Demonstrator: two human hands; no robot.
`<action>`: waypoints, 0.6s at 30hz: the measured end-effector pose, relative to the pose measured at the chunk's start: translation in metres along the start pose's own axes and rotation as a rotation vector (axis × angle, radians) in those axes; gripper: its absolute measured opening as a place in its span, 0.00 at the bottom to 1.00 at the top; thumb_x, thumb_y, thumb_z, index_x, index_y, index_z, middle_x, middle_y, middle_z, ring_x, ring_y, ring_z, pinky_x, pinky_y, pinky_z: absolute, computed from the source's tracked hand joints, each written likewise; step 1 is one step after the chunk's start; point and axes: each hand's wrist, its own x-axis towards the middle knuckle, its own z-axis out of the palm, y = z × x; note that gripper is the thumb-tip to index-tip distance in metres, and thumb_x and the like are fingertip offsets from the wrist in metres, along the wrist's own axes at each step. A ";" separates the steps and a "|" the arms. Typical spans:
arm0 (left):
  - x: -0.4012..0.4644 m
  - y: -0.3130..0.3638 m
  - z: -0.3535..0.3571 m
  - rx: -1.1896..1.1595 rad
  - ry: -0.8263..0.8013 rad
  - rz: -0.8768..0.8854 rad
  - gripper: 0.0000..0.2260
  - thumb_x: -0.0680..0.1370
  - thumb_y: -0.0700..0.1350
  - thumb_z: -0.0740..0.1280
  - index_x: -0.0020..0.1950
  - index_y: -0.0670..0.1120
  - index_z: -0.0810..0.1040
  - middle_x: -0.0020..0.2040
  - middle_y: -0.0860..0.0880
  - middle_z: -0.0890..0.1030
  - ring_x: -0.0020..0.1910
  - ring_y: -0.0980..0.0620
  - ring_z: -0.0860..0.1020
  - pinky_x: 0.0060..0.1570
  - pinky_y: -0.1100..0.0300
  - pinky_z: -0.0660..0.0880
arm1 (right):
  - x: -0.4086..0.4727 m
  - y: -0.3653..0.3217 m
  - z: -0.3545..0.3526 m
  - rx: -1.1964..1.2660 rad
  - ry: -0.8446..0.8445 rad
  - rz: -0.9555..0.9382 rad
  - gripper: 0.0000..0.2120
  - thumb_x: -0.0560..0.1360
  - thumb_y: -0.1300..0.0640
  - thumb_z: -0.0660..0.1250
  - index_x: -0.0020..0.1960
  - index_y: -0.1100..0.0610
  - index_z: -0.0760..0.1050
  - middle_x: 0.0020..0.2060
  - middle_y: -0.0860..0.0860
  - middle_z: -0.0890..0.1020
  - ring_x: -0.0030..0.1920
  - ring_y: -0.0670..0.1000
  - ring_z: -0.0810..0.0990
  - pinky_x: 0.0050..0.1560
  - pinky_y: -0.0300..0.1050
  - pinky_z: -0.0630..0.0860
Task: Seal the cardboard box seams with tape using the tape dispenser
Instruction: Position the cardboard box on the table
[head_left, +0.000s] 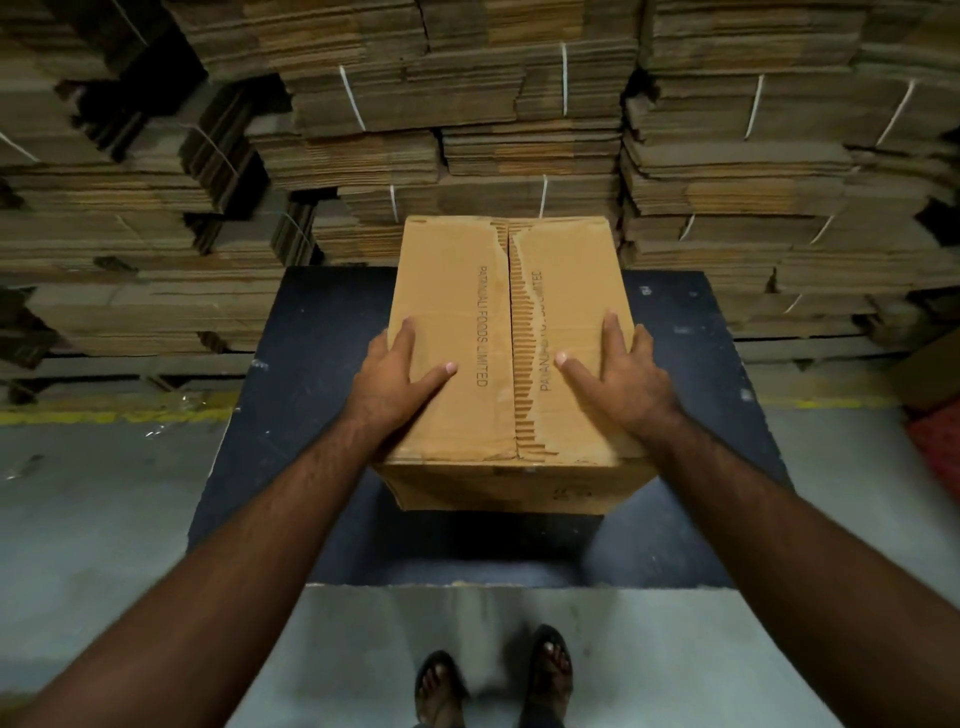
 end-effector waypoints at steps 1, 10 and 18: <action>-0.012 -0.002 0.001 -0.006 -0.001 0.003 0.42 0.76 0.66 0.65 0.82 0.54 0.49 0.77 0.42 0.61 0.73 0.41 0.66 0.68 0.44 0.68 | -0.009 0.004 0.001 0.005 -0.006 -0.011 0.46 0.72 0.24 0.53 0.80 0.44 0.37 0.80 0.57 0.46 0.72 0.67 0.65 0.62 0.64 0.72; -0.056 0.006 0.002 -0.301 0.058 -0.221 0.49 0.72 0.63 0.73 0.82 0.49 0.47 0.78 0.44 0.65 0.73 0.41 0.67 0.69 0.47 0.67 | -0.013 0.032 0.003 0.322 -0.023 0.035 0.56 0.63 0.29 0.71 0.78 0.54 0.50 0.70 0.56 0.68 0.66 0.58 0.72 0.60 0.57 0.76; -0.061 0.017 0.003 -0.642 0.020 -0.424 0.36 0.72 0.51 0.77 0.72 0.49 0.58 0.64 0.48 0.74 0.62 0.46 0.75 0.56 0.50 0.76 | 0.061 -0.007 -0.016 0.126 -0.043 -0.071 0.36 0.70 0.33 0.68 0.70 0.53 0.65 0.63 0.54 0.69 0.58 0.56 0.74 0.48 0.53 0.74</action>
